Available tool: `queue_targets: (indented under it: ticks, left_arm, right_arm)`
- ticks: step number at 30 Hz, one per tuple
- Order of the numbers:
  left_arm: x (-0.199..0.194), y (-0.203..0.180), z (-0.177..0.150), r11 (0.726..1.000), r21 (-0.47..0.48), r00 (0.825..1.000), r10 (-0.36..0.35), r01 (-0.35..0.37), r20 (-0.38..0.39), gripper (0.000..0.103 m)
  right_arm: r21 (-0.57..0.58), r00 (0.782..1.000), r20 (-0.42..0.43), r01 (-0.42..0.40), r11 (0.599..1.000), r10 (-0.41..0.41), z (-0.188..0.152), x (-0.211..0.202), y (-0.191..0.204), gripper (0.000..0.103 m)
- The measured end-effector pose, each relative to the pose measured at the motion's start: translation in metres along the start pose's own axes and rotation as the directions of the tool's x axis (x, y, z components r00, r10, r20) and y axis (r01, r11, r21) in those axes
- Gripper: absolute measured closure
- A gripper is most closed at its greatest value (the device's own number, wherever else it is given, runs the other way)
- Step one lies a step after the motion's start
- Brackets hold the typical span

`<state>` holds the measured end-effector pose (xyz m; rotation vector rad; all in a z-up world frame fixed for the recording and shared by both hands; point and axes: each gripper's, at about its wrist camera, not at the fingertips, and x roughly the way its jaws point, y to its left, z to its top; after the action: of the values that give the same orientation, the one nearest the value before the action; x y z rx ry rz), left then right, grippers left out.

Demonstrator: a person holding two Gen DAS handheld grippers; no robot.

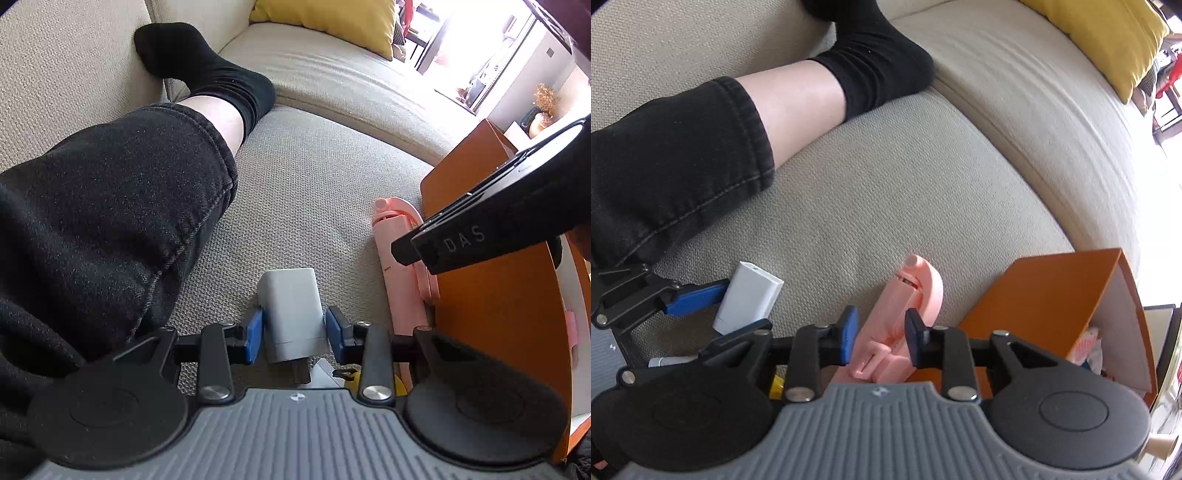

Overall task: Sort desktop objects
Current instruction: 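Lift the charger with the left tool while the right tool lifts the selfie stick, then carry the pink selfie stick into the box with the right tool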

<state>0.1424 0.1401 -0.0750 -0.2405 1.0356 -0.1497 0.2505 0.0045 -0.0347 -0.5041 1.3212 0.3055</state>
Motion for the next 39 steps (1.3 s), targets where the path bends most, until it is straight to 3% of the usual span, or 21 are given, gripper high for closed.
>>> queue_targets:
  ticks: [3,14,19,27,33,39]
  left_arm:
    - [-0.001,0.001,0.001,1.0,-0.003,1.0,-0.005,0.005,0.0,0.061]
    - [0.003,0.002,-0.003,1.0,-0.005,1.0,-0.018,0.018,0.009,0.062]
    - [0.002,0.003,-0.003,0.999,-0.012,0.999,-0.035,0.036,0.017,0.062]
    - [0.002,0.004,-0.003,0.999,-0.013,0.999,-0.034,0.034,0.017,0.062]
    - [-0.004,0.005,-0.002,0.998,-0.024,0.997,-0.056,0.057,0.047,0.063]
    - [-0.026,0.0,-0.002,0.998,-0.008,0.994,-0.068,0.069,0.084,0.064]
  right_arm:
    - [0.053,0.999,-0.043,-0.01,0.999,0.012,-0.001,0.005,-0.003,0.07]
    - [0.055,0.989,-0.12,0.091,0.994,-0.084,-0.008,0.023,0.018,0.066]
    - [-0.029,0.992,-0.051,0.11,0.994,-0.111,-0.015,0.01,0.031,0.072]
    - [-0.206,0.995,0.099,0.05,0.977,-0.03,-0.017,-0.023,0.053,0.097]
    - [-0.195,0.993,0.117,0.01,0.981,0.013,-0.022,-0.034,0.041,0.098]
    - [-0.202,0.971,0.225,-0.037,0.979,0.083,-0.031,-0.075,0.023,0.097]
